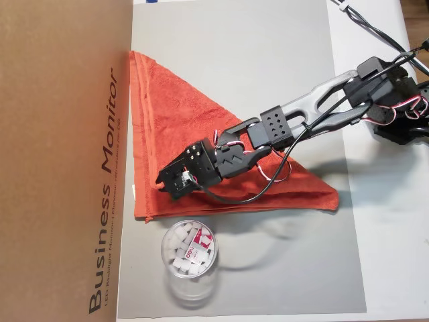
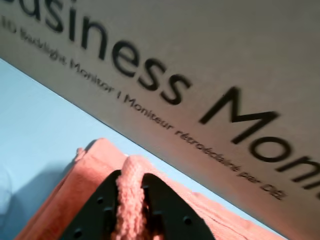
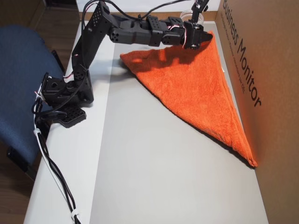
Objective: Fold the blanket.
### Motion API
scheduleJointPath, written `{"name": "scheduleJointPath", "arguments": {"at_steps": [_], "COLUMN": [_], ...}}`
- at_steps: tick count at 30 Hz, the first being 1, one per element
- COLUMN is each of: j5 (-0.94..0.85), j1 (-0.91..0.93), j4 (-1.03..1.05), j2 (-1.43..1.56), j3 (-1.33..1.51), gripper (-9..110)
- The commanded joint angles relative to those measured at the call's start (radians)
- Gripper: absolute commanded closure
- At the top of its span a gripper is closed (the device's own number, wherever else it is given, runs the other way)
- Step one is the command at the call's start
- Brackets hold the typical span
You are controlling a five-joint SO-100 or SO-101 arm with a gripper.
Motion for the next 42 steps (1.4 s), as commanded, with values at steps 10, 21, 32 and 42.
{"name": "scheduleJointPath", "arguments": {"at_steps": [10, 21, 32, 42], "j5": [0.008, 0.009, 0.057, 0.077], "j1": [-0.025, -0.014, -0.026, -0.037], "j4": [-0.026, -0.026, -0.026, -0.008], "j2": [-0.161, -0.265, -0.328, -0.325], "j3": [-0.273, -0.365, -0.391, -0.380], "gripper": [101, 101, 100, 93]}}
